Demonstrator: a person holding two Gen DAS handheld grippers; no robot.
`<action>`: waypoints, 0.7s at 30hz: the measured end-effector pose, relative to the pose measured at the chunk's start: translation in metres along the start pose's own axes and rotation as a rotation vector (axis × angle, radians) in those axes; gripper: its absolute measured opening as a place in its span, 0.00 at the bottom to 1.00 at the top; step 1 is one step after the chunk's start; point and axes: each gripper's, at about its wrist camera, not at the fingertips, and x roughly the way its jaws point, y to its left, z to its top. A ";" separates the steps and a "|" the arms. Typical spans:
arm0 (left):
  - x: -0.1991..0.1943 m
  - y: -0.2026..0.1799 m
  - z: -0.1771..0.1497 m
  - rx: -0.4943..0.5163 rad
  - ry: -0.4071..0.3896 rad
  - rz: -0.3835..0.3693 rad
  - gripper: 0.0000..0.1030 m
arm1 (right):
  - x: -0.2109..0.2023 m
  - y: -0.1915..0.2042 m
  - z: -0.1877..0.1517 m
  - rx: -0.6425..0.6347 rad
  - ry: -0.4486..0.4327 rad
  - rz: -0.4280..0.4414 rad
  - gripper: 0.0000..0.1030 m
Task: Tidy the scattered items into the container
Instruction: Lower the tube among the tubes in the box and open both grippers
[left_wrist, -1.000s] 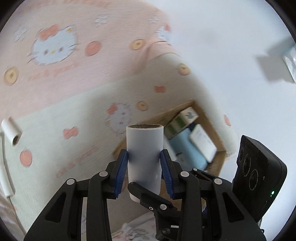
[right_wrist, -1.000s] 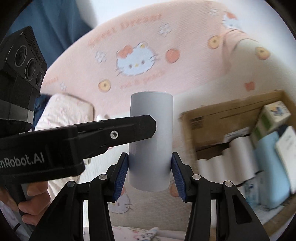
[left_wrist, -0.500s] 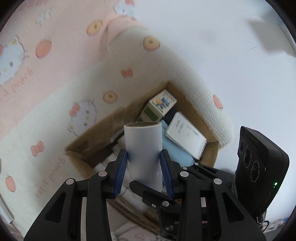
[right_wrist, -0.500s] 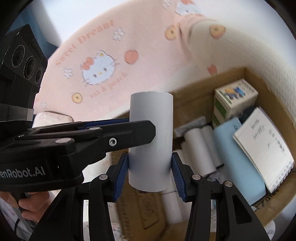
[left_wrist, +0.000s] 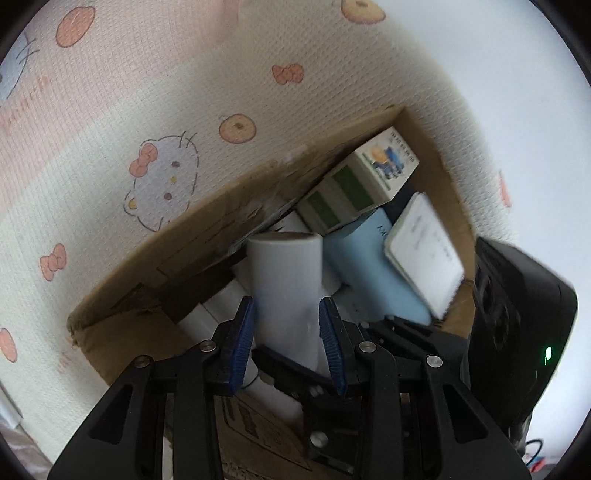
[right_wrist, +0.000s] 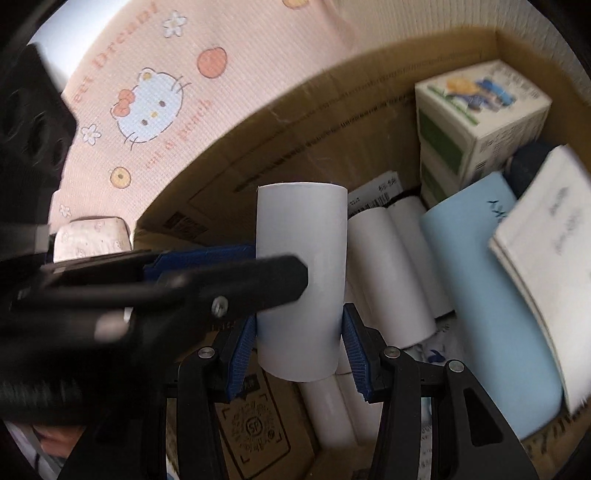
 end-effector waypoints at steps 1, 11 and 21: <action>0.001 0.000 0.000 -0.003 0.004 0.006 0.38 | 0.003 -0.001 0.002 0.002 0.010 -0.004 0.43; 0.003 0.005 0.005 -0.127 0.024 0.098 0.28 | 0.029 -0.003 0.017 -0.008 0.173 -0.100 0.43; 0.011 0.000 0.006 -0.116 0.121 0.090 0.28 | 0.017 0.005 0.027 -0.036 0.185 -0.230 0.43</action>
